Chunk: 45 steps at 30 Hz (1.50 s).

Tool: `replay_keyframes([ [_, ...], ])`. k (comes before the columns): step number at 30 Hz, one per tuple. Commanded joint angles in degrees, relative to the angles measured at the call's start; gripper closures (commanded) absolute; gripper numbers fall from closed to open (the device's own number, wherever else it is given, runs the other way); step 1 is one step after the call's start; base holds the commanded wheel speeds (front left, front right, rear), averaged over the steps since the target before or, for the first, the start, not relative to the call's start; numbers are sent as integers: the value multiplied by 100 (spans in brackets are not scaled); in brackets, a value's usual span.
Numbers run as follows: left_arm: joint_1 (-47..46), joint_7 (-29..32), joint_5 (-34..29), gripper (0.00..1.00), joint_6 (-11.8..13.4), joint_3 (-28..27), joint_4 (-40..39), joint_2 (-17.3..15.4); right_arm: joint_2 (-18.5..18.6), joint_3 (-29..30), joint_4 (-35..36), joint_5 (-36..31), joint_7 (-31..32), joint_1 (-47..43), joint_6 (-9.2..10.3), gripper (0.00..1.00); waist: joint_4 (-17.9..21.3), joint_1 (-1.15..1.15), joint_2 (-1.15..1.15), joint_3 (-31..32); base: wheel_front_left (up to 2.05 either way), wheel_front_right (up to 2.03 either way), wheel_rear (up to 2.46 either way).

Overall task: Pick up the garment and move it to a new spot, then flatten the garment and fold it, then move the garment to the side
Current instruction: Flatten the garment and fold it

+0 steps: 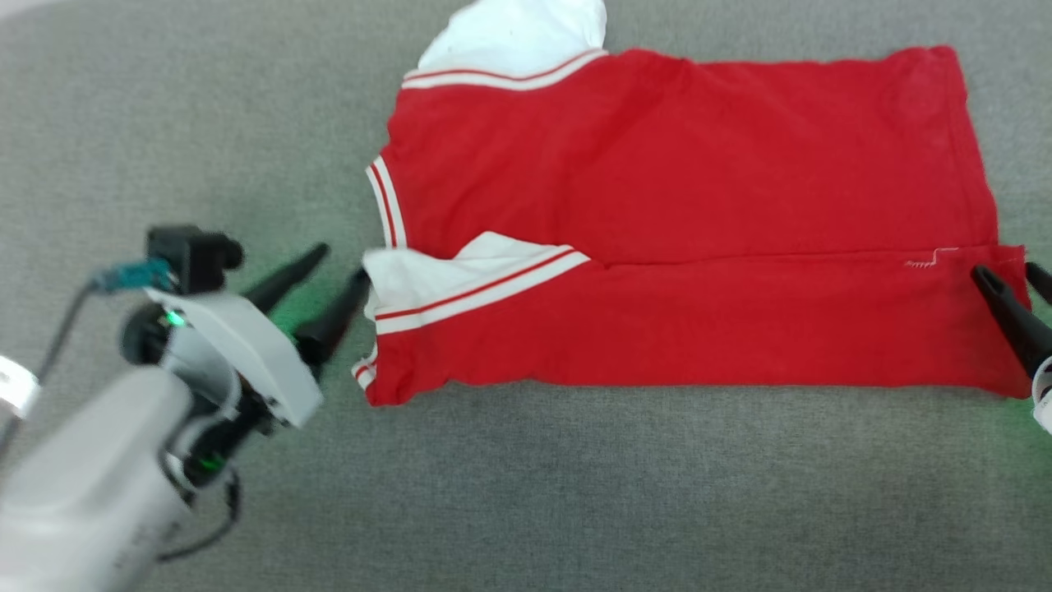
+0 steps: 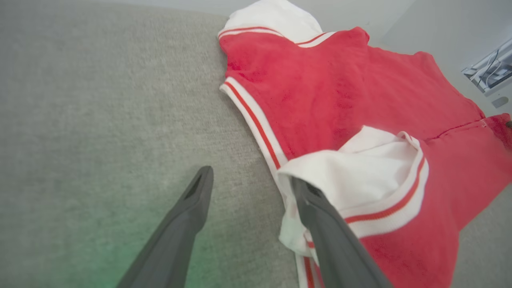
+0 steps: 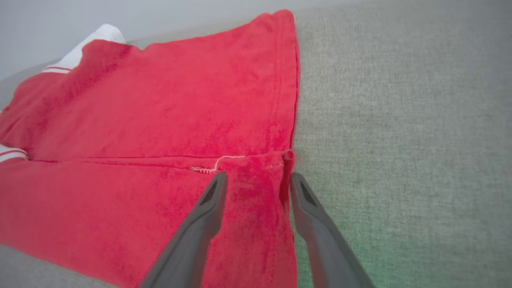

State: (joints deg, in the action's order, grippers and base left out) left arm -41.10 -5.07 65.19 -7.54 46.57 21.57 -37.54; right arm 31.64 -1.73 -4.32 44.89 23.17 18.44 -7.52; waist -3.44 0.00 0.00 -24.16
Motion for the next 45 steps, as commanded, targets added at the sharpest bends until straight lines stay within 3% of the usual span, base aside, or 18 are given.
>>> replay_keyframes([
  [1,-178,187,-72,0,32,19,-64,-162,21,29,18,28,-79,-42,6,0,-26,0,0,237,0,0,0],
  [9,-627,1456,-138,0,439,227,-773,-673,-9,139,133,-14,-215,-163,6,0,-60,0,0,661,0,0,0],
  [18,-508,4050,879,0,1027,740,-1784,-1153,-96,130,305,-21,-113,-104,6,0,83,0,0,669,0,0,0],
  [23,-467,4375,1245,0,1149,695,-1728,-1105,-120,118,326,0,-111,-26,6,0,237,0,0,462,0,0,0],
  [31,-323,4379,1519,0,956,712,-1281,-867,-75,193,327,6,-135,35,6,0,455,0,0,237,0,0,0],
  [33,-276,4324,1571,13,917,700,-1199,-780,-50,210,331,13,-112,25,6,0,472,0,0,212,0,0,0],
  [34,-262,4304,1566,49,902,703,-1165,-752,-41,211,337,22,-100,27,6,0,478,0,0,203,0,0,0],
  [35,-255,4286,1559,59,878,711,-1127,-722,-29,208,341,28,-70,30,6,0,483,0,0,195,0,0,0],
  [37,-242,4262,1603,100,825,713,-1067,-631,23,156,350,50,46,28,6,0,481,0,0,184,0,0,0],
  [41,-250,4270,1618,100,743,729,-1003,-592,221,-56,399,81,461,-38,6,0,467,0,0,176,0,0,0],
  [43,-299,4208,1566,100,701,715,-950,-535,585,-420,499,51,1071,-97,6,0,436,0,0,160,0,0,0],
  [45,-313,4185,1546,100,678,716,-936,-516,674,-510,546,52,1259,-90,6,0,425,0,0,155,0,0,0],
])
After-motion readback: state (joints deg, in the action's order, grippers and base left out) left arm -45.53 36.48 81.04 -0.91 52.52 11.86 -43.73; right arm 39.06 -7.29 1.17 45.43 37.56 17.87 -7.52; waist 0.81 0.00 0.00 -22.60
